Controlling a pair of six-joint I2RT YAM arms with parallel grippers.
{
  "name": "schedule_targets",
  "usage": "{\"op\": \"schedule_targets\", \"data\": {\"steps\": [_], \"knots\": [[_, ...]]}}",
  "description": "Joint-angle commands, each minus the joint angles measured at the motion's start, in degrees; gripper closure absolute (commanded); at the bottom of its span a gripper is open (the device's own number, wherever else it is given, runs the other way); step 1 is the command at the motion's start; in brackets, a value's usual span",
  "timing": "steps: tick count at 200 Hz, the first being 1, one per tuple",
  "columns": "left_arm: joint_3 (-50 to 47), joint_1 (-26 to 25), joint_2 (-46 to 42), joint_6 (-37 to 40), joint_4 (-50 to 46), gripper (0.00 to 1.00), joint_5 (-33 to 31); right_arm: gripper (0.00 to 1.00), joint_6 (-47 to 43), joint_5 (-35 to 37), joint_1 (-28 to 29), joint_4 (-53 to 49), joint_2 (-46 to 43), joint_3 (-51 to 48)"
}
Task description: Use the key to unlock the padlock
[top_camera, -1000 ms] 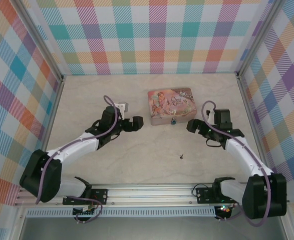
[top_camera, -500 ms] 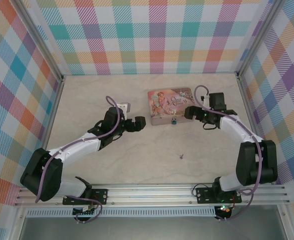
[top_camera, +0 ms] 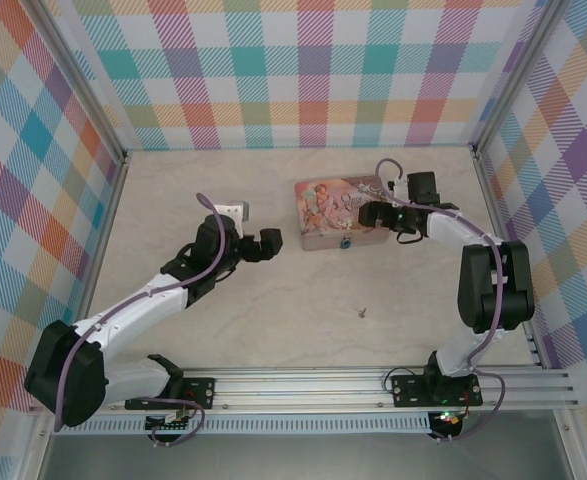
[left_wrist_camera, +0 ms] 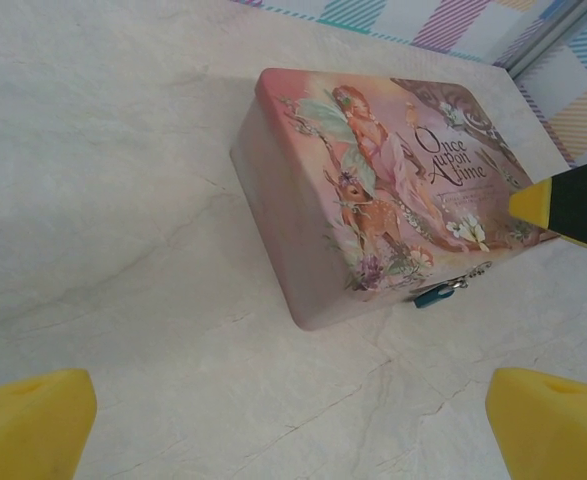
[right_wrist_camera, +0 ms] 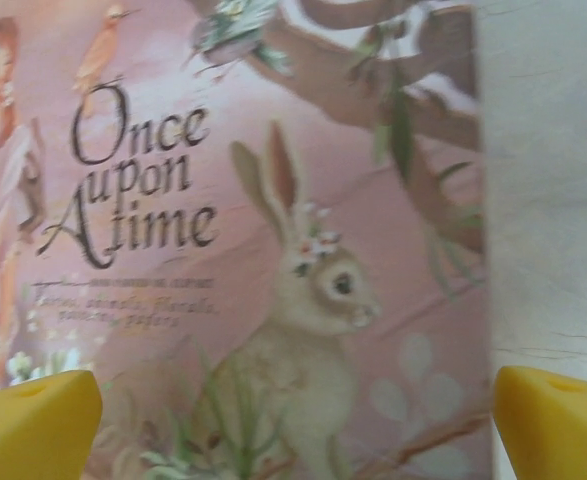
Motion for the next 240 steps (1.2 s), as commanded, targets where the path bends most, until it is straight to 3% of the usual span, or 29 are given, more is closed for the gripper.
{"op": "schedule_targets", "data": {"steps": [1, 99, 143, 193, 207, 240], "knots": [[-1.03, -0.38, -1.72, 1.63, -2.10, 0.00, -2.14, 0.00, -1.85, -5.14, 2.14, 0.47, 0.00, 1.36], [-0.79, -0.38, -4.39, 4.44, -4.70, 0.00, -6.07, 0.00, 4.56, -4.09, 11.24, 3.44, -7.53, -9.57], [-0.24, -0.38, -4.49, 5.64, -5.69, 0.00, -7.36, 0.00, 5.39, -3.12, 13.23, 3.89, -7.25, -9.16], [1.55, 0.18, -3.47, 3.62, -8.16, 0.00, -9.36, 0.00, 6.58, 3.99, 13.40, 0.44, -11.91, -10.63], [3.44, 1.81, -1.81, 2.60, -8.84, 0.00, -6.57, 0.00, 7.42, 5.42, 13.31, -0.34, -12.99, -10.89], [7.83, 9.26, 5.80, -2.76, -5.89, 0.00, 7.46, 0.00, 10.27, 5.52, 12.96, -1.58, -10.66, -7.75]]}}
